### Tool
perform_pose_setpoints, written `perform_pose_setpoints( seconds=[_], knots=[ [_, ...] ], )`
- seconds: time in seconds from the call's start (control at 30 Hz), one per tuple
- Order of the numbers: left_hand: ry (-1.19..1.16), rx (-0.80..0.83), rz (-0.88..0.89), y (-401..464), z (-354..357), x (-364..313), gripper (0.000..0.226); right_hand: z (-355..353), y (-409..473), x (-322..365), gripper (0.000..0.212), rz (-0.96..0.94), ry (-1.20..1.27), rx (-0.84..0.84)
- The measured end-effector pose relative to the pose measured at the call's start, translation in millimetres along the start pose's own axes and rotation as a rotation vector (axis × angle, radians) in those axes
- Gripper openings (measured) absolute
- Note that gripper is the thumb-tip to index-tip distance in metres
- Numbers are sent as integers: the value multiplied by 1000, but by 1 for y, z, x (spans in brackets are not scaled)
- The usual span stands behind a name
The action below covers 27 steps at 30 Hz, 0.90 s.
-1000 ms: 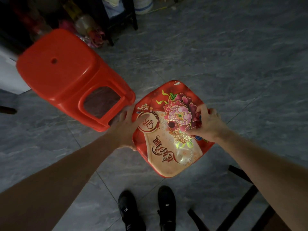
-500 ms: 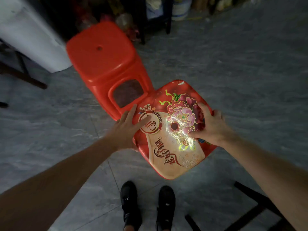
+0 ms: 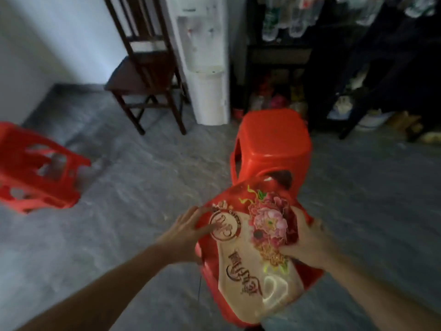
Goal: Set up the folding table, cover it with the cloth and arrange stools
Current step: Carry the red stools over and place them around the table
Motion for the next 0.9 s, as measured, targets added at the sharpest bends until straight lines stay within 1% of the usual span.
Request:
perform_pose_setpoints(
  seconds=[0.03,0.1,0.17,0.23,0.33,0.6,0.73,0.9],
  knots=[
    [11,6,-39,-13,0,16,112,9,5,11,127,-22,-50,32],
    [-43,27,-123,-50,6,46,107,32,12,43,126,-84,-93,54],
    [-80,-18,-162,-78,2,68,104,42,17,76,121,-128,-135,65],
    [-121,-60,-226,-119,-6,94,103,59,20,122,117,-198,-198,88],
    [-157,-117,-326,-189,-18,131,99,87,17,195,115,-299,-258,143],
    [-126,-208,-632,-382,-36,232,100,186,-20,392,119,-553,-371,254],
    [-145,-269,-795,-483,-34,256,98,244,-51,480,118,-690,-445,318],
    [-248,-362,-969,-582,-36,254,93,295,-95,562,117,-854,-590,401]
  ],
)
Point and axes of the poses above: each hand's wrist, its own y-axis towards the middle knuckle, its own z-axis out of the palm, x = y × z, the point moved 9 cm from there along y, towards the middle knuckle, and after that the axes turned 13 degrees about -z, right-handed, at the moved point
